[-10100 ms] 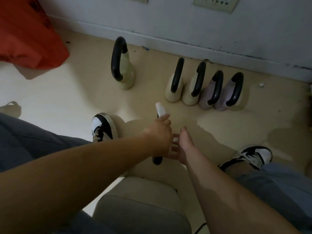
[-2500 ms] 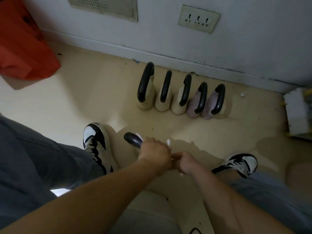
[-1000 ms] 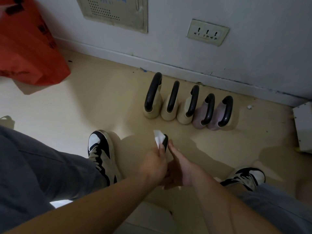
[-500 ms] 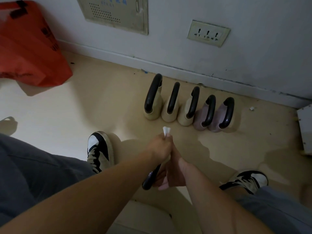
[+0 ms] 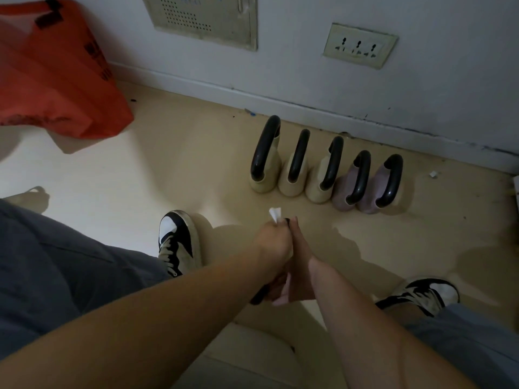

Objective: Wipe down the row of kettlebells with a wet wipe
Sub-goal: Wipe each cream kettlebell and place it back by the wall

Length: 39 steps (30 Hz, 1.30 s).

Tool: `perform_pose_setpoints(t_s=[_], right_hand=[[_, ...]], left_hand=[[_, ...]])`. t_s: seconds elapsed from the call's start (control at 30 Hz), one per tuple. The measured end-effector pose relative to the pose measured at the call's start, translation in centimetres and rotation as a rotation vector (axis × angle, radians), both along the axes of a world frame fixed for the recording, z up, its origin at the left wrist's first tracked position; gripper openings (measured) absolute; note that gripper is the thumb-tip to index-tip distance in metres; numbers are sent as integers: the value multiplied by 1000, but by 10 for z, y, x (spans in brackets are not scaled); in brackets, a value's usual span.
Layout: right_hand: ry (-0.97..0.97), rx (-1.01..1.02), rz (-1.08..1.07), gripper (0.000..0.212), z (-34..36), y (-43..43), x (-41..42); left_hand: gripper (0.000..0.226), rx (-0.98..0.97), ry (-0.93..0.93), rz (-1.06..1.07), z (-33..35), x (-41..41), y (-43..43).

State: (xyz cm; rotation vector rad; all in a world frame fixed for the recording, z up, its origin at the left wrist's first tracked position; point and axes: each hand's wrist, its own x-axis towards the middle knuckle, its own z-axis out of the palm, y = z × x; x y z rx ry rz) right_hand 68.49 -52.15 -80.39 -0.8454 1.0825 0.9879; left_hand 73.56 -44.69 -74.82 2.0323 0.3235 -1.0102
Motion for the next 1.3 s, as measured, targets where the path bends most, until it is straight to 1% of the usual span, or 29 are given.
perform_pose_setpoints(t_s=[0.03, 0.07, 0.1, 0.13, 0.17, 0.2, 0.27, 0.3, 0.37, 0.43, 0.5, 0.53, 0.6, 0.63, 0.7, 0.77, 0.87, 0.93, 1.03, 1.1, 1.2, 1.23, 1.3], right_hand=[[-10, -7, -14, 145, 0, 1, 0], [-13, -22, -6, 148, 0, 1, 0], [-10, -34, 17, 156, 1, 0, -1], [-3, -37, 47, 163, 2, 0, -1], [-9, -30, 80, 167, 3, -1, -1], [-17, -25, 113, 169, 5, -1, 0], [-20, -14, 137, 174, 8, -2, 2], [-13, -13, 139, 175, 8, -2, 2], [-4, -27, 131, 176, 7, -3, 2], [-4, -61, 97, 173, 5, -2, 2], [-1, -59, 31, 168, 3, 1, -1], [7, -61, 7, 167, 3, 2, -1], [23, -75, -8, 170, 3, 3, -1], [24, -78, 1, 173, 5, 4, 0], [15, -68, 44, 176, 9, 5, 4], [21, -69, 90, 179, 13, 4, 9], [30, -122, 129, 173, 13, 4, 9], [45, -134, 95, 169, 10, 4, 7], [68, -114, 34, 167, 9, 6, 8], [57, -126, 40, 172, 10, 7, 8], [41, -99, 29, 177, 17, 8, 10], [39, -101, 22, 176, 17, 8, 11], [55, -116, 27, 177, 20, 9, 13]], left_hand=[[55, 4, -92, -68, 1, 1, -3], [52, 36, -158, -161, 1, -2, 0], [48, 70, -199, -253, 3, -9, 11], [47, 103, -217, -341, 2, -18, 27], [51, 127, -197, -406, 3, -26, 46], [57, 143, -126, -434, 4, -34, 65], [64, 177, 28, -397, 11, -47, 94], [65, 188, 66, -363, 11, -49, 98], [69, 141, 83, -241, 9, -40, 79], [71, 90, 69, -116, -1, -22, 44], [65, 51, 53, -7, -8, -9, 17], [59, 46, 29, -28, -11, -11, 13], [53, 41, -10, -139, -7, -25, 29], [54, 30, 4, -167, -3, -33, 44], [56, -2, 102, -172, 0, -45, 74], [56, 32, 152, -174, -4, -42, 83], [60, 109, 132, -113, 2, -24, 53], [68, 49, 77, -86, 1, -11, 29], [57, 11, 1, -88, 3, -8, 24], [57, 2, 38, -109, 6, -24, 46], [57, -81, 163, 23, 4, -46, 71], [62, -76, 177, 60, 1, -48, 69], [71, -3, 188, 140, 2, -45, 53]])
